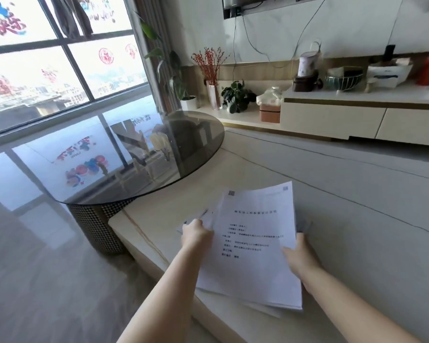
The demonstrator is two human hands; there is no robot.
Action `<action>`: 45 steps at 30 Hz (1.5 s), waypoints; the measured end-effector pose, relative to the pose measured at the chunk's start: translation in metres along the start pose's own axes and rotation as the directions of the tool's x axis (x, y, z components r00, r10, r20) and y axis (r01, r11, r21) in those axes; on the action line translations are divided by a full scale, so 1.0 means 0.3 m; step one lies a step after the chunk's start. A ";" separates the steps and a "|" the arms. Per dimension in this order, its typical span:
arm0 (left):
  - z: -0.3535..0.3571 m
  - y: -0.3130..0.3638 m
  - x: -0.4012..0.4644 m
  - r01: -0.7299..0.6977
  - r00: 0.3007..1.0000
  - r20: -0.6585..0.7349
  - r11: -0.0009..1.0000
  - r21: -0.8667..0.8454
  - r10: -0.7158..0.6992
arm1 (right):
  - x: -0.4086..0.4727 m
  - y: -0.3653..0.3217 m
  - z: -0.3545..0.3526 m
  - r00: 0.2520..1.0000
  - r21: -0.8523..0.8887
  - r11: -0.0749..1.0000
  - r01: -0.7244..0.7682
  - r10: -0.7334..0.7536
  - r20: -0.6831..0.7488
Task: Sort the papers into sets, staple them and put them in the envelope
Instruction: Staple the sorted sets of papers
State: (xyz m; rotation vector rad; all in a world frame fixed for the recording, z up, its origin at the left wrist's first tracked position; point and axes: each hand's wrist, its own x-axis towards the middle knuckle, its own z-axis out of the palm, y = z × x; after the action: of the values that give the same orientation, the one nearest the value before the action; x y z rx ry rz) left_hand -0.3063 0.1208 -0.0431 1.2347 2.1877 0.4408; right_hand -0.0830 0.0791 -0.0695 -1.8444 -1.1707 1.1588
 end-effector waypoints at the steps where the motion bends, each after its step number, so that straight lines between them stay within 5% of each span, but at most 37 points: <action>1: -0.005 0.010 0.001 0.001 1.000 0.029 0.999 -0.035 0.000 | -0.002 -0.003 -0.005 1.000 0.007 1.000 -0.006 0.006 0.007; 13: -0.063 0.065 -0.135 -0.190 0.981 -0.030 0.927 -0.323 0.191 | -0.067 0.016 -0.020 0.999 0.199 0.979 -0.034 0.026 0.045; 18: -0.180 0.153 -0.328 -0.465 0.882 -0.054 0.843 -0.272 0.468 | -0.187 0.016 -0.131 0.997 0.375 0.925 -0.055 0.030 0.074; 23: -0.305 0.205 -0.524 -0.504 0.820 0.017 0.735 -0.453 0.572 | -0.354 -0.072 -0.362 0.983 0.634 0.771 0.061 -0.155 0.094; 29: -0.299 0.244 -0.764 -0.377 0.807 0.151 0.696 -0.611 0.570 | -0.528 -0.150 -0.620 0.947 0.628 0.757 0.181 -0.307 0.097; 34: -0.161 0.299 -0.926 -0.350 0.857 0.066 0.671 -0.654 0.511 | -0.641 -0.145 -0.736 0.926 0.461 0.809 0.364 -0.367 -0.087; 45: 0.073 0.344 -1.015 -0.357 0.887 -0.009 0.672 -0.648 0.462 | -0.670 0.025 -0.827 0.947 0.388 0.864 0.321 -0.283 -0.153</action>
State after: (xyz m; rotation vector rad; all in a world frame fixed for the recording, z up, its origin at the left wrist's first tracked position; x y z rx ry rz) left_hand -0.1017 -0.0867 0.0947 1.2904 1.3984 1.1288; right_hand 0.1052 -0.1253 0.0880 -1.3271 -1.0268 1.0322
